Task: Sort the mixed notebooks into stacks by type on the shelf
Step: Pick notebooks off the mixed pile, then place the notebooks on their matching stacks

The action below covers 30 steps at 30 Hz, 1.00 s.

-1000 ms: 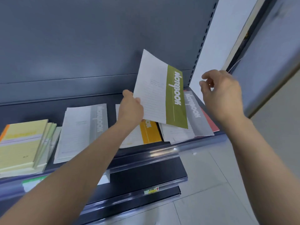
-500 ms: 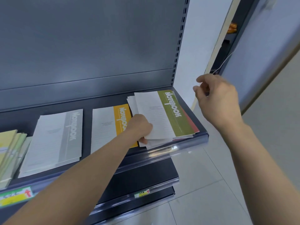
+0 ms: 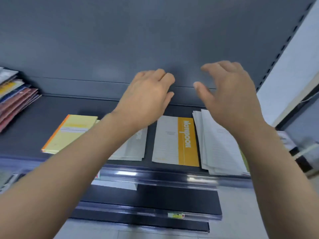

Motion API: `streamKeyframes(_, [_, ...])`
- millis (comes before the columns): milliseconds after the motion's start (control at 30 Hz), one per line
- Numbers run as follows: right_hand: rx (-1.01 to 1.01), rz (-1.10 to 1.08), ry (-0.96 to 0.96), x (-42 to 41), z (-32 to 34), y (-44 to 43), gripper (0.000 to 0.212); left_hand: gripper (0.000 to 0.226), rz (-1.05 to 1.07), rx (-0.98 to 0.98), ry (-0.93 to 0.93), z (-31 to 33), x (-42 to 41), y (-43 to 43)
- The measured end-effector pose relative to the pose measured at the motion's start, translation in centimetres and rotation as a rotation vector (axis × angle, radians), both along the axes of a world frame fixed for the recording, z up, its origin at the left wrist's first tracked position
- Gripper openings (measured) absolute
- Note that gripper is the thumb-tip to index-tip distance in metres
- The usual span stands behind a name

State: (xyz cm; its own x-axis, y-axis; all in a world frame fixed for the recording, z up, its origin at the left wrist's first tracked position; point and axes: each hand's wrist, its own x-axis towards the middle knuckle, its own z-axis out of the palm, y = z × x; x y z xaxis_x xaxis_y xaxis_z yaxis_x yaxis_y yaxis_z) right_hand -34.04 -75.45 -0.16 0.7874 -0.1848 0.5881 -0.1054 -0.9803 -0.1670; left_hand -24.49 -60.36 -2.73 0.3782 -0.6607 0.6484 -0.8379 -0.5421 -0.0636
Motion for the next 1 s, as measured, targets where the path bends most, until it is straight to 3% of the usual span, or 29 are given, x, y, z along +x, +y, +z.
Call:
streamKeyframes(267, [-0.054, 0.290, -0.018, 6.6, 2.8, 16.7, 0.034, 0.022, 0.237, -0.046, -0.100, 2.9, 1.9, 18.7])
streamKeyframes(633, [-0.063, 0.456, -0.031, 12.5, 3.7, 42.1, 0.031, 0.025, 0.444, -0.063, -0.096, 3.4, 4.3, 44.2])
streamKeyframes(1000, [-0.016, 0.461, 0.042, 20.7, 2.4, 51.6, 0.033, 0.022, 0.521, -0.177, -0.052, 1.7, 11.0, 55.0])
